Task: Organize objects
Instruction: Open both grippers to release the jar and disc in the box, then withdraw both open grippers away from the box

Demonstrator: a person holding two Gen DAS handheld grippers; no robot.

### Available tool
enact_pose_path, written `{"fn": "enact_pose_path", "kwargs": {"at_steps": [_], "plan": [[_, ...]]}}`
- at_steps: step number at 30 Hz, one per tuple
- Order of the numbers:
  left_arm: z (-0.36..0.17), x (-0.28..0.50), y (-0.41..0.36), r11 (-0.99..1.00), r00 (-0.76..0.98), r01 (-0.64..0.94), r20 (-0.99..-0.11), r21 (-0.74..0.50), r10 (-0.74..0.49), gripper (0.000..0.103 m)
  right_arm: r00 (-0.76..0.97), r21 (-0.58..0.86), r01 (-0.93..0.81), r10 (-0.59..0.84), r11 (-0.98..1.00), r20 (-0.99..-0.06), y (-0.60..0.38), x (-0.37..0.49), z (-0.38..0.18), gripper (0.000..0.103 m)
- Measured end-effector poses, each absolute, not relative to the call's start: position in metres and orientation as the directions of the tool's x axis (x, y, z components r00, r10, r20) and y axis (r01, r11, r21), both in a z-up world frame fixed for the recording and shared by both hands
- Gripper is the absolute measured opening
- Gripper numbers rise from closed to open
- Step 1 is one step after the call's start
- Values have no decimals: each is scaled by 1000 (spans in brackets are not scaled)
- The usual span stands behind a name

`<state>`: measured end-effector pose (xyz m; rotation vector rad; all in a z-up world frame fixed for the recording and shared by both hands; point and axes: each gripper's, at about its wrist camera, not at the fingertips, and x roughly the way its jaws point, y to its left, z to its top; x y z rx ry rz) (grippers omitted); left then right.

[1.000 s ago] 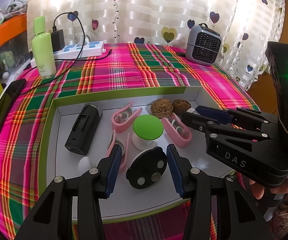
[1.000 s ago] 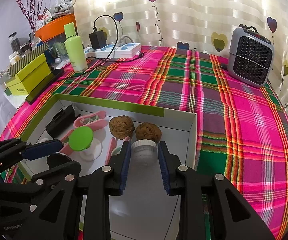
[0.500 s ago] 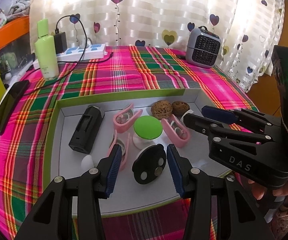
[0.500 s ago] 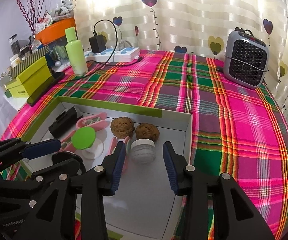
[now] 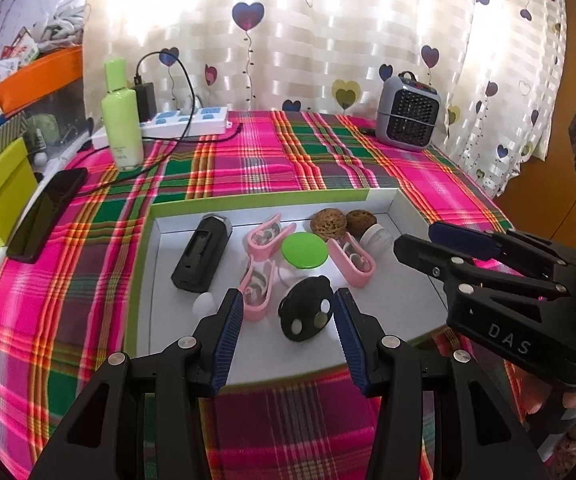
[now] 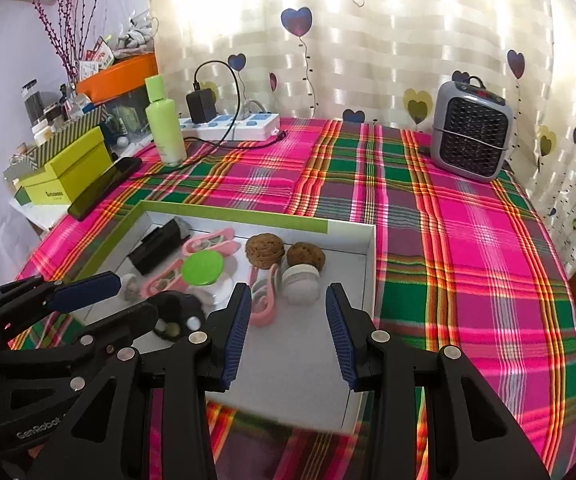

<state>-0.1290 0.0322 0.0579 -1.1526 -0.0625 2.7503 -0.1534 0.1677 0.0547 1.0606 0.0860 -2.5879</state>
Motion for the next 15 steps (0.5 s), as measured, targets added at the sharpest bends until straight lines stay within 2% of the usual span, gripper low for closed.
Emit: {"fn": "enact_pose_path", "kwargs": {"at_steps": [15], "plan": [[60,-79,23,-994,-716,-97,-691,-49,104,46,-670,44,302,-245,-952,-701,158,-93,54,40]]}}
